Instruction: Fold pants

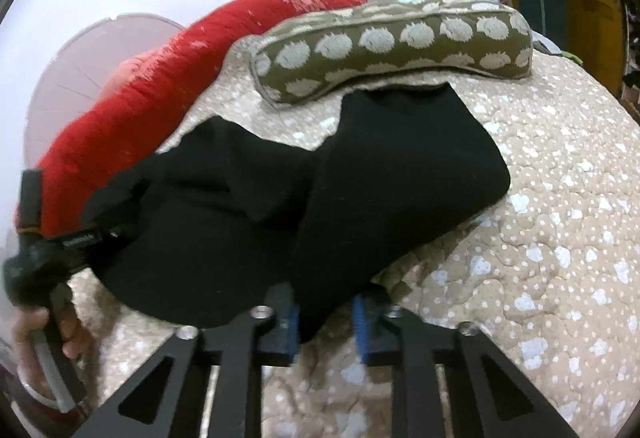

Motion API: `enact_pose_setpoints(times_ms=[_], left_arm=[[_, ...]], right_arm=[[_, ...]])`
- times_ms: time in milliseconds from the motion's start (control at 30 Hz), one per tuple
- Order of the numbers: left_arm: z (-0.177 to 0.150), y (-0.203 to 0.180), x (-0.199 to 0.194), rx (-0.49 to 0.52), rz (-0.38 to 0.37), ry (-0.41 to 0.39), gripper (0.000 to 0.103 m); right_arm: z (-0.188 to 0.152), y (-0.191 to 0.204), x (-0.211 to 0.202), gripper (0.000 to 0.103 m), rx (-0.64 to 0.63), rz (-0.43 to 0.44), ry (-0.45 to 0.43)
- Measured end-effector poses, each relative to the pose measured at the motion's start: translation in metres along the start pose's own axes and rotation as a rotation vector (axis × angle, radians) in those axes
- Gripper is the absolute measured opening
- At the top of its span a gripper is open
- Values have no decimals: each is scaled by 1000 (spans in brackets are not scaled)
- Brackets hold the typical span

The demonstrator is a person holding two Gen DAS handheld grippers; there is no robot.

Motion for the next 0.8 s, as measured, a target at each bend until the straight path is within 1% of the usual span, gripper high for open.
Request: enact_pose_setpoints(times_ms=[67, 100, 133, 200, 267, 367, 433, 467, 533, 567, 600, 667, 733, 800], left_arm=[[-3, -7, -19, 17, -23, -25, 12], [-4, -10, -25, 27, -30, -35, 11], [-7, -12, -35, 38, -37, -46, 11], [-21, -12, -51, 57, -57, -45, 12], [-38, -9, -54, 76, -51, -27, 12], [-69, 2, -37, 95, 4, 56, 13], [-75, 8, -38, 69, -12, 64, 18], [-75, 10, -41, 64, -15, 62, 19], [-71, 14, -52, 65, 7, 55, 29], [-66, 17, -62, 78, 31, 31, 31], [-63, 18, -69, 91, 48, 9, 33], [-59, 20, -81, 111, 74, -24, 34], [-56, 21, -90, 115, 79, -38, 34], [-52, 13, -89, 131, 81, -53, 34]], right_arm=[[-1, 1, -16, 10, -19, -3, -19], [-1, 1, -25, 6, -19, 3, -23], [-3, 0, -34, 4, -14, 11, -24], [-10, -1, -49, 4, -7, 28, -19], [-23, -1, -59, 4, -17, 30, 1], [-45, -8, -46, 5, -46, -9, 87], [-52, -13, -44, 6, -14, 0, 126], [-48, -13, -50, 7, 2, 14, 112], [-35, -12, -65, 16, -16, 5, 61], [-28, -11, -73, 22, -39, -18, 35], [-18, -12, -81, 26, -67, -50, 5], [1, -11, -89, 32, -111, -100, -42], [18, -9, -83, 34, -133, -118, -49], [31, -8, -63, 34, -147, -119, -26]])
Point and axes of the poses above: each gripper's, at about its wrist camera, not at the fingertips, and x roughly the way its jaws point, y to its left, z to its top, the point moved 10 cm from there along x, roughly the way its jaws point, and after that the axes turned 2 degrees about x, right-handed, at the moved point
